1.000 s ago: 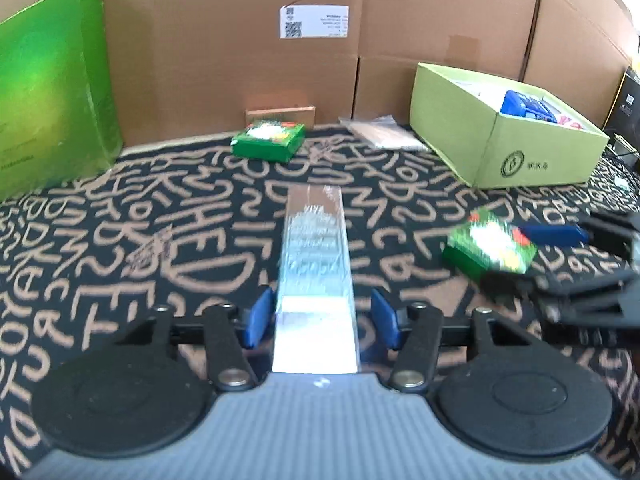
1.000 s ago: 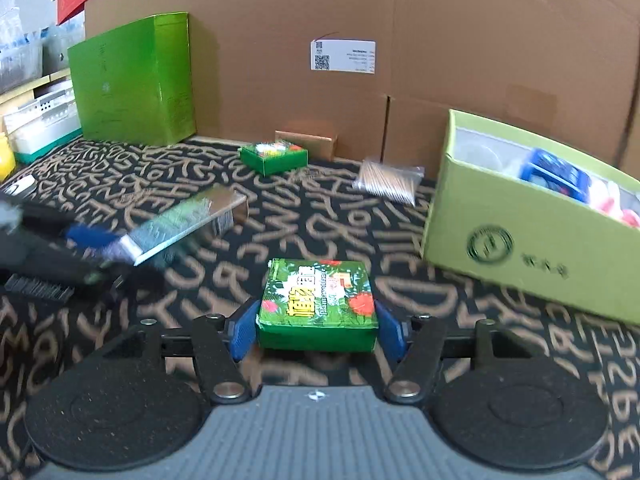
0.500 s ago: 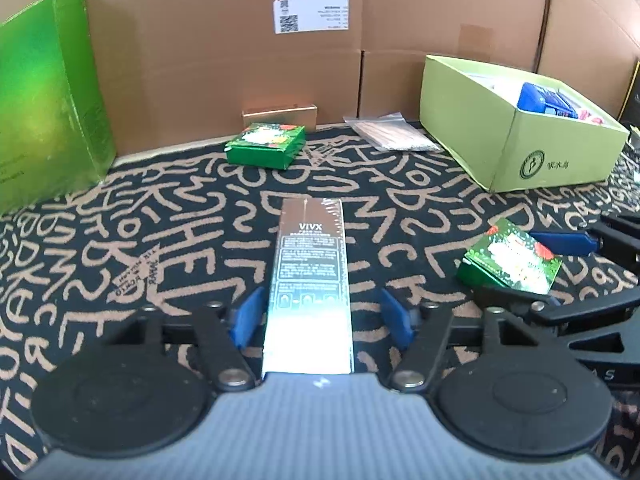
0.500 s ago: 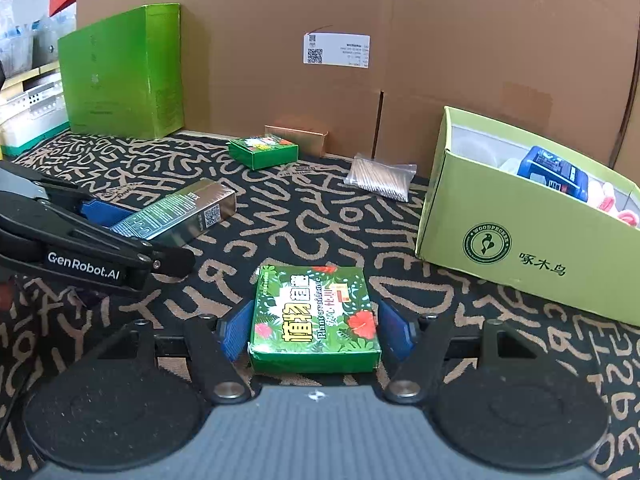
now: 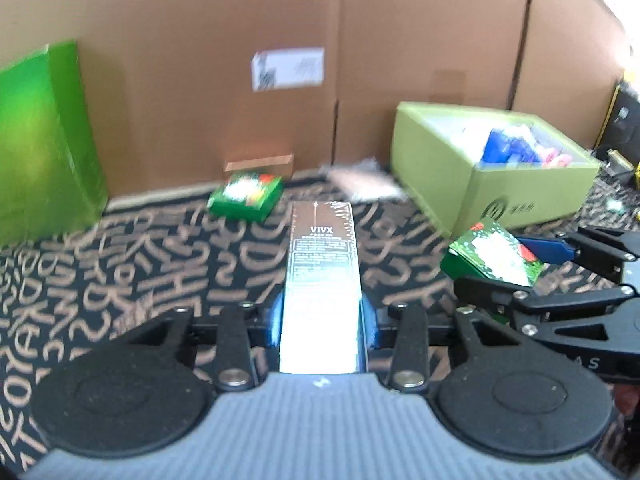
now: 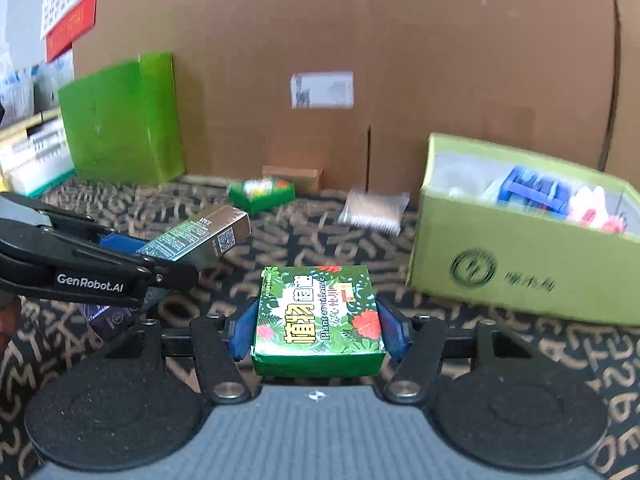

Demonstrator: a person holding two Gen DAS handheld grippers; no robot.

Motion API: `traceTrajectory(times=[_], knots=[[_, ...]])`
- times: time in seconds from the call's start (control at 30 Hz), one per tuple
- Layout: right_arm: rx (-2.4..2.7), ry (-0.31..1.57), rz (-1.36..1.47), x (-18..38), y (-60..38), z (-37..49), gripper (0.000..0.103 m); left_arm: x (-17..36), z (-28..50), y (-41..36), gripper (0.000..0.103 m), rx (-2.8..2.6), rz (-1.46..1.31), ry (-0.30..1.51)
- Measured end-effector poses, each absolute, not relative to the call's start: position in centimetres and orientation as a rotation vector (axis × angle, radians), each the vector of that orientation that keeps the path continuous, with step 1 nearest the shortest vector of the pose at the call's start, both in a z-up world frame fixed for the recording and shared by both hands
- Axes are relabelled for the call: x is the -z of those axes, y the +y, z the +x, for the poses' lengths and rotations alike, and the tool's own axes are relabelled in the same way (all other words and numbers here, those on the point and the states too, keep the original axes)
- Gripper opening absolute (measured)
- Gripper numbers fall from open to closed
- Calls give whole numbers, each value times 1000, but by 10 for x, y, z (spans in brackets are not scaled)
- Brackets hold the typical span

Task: Organize objects
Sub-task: 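Carry the purple box and green floral box over the green shoebox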

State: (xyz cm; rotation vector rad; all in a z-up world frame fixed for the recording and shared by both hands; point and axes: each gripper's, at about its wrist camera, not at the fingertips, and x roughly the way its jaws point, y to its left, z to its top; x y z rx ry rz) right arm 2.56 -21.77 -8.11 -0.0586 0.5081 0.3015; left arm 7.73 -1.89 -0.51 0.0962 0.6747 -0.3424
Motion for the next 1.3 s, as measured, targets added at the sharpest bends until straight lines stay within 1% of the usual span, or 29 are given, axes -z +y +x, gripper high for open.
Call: traceTrajectory(times=[0.37, 0.57, 0.73, 0.9, 1.1, 1.3], knots=[[-173, 325, -75, 33, -269, 21, 66, -53, 93, -82, 38, 508, 61, 536], [-42, 267, -85, 15, -310, 25, 66, -70, 111, -135, 38, 605, 42, 510], [82, 256, -105, 12, -347, 39, 66, -79, 125, -181, 38, 694, 14, 511], [181, 262, -145, 17, -376, 60, 66, -77, 145, -226, 38, 748, -23, 529], [229, 297, -185, 27, -399, 86, 66, -57, 175, -272, 38, 752, -64, 561], [227, 290, -172, 34, -415, 99, 66, -35, 198, -295, 39, 752, -59, 585]])
